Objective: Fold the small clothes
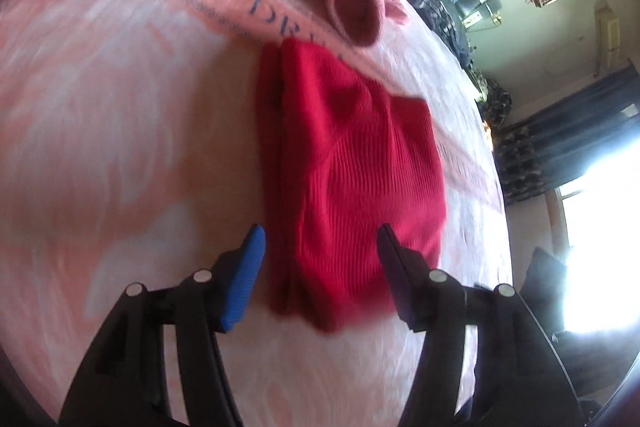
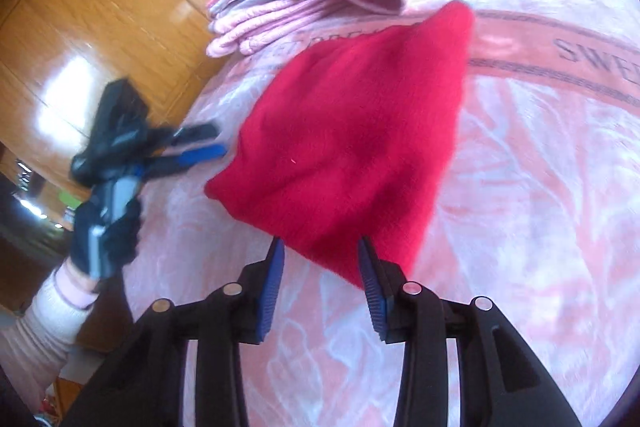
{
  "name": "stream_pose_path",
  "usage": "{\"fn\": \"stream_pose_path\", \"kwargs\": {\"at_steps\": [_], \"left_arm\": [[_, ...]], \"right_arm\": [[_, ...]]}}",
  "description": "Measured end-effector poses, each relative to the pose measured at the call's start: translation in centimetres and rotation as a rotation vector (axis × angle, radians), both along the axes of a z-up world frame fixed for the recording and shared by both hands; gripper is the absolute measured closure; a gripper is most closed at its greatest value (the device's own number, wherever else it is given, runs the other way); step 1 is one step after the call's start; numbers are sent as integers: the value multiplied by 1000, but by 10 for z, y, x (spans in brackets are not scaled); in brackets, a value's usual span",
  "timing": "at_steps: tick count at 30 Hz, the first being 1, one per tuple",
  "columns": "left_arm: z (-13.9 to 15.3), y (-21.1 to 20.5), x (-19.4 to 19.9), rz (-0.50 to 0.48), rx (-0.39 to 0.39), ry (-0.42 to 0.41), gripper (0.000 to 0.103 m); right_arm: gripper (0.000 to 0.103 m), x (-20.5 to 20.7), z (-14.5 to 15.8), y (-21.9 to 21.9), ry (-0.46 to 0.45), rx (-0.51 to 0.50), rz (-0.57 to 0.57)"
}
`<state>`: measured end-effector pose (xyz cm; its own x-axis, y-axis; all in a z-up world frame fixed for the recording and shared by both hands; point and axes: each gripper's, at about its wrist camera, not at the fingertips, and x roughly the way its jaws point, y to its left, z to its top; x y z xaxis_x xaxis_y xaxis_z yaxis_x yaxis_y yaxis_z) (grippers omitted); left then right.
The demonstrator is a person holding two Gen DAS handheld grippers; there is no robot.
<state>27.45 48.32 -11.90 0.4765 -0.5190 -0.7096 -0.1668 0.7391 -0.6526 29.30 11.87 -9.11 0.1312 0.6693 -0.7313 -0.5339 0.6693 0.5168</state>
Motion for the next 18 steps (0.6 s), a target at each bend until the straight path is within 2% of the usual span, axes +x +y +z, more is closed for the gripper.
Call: {"fn": "stream_pose_path", "kwargs": {"at_steps": [2,4,5,7,8,9,12,18], "left_arm": [[-3,-4,-15,-9,-28,15,46],[-9,-10,-19,-11,-18,50,50],[-12,-13,-19,-17,-8,59,57],[-17,-19,-17,-38,-13,69,77],[-20,-21,-17,-41,-3,82,91],[-20,-21,-16,-39,-1,85,95],[-18,-17,-22,-32,22,80,98],[-38,-12,-27,-112,96,114,98]], "right_arm": [[64,-6,-2,-6,-3,-15,-11],[64,-13,-1,-8,11,-10,-17],[64,-18,1,-8,14,-6,-17],[64,-25,0,-1,9,-12,-15],[64,-27,1,-2,3,-21,-15],[63,-29,0,-3,0,-26,-15],[63,-31,1,-6,2,-31,-13],[63,-31,-1,-7,1,-40,-13]]}}
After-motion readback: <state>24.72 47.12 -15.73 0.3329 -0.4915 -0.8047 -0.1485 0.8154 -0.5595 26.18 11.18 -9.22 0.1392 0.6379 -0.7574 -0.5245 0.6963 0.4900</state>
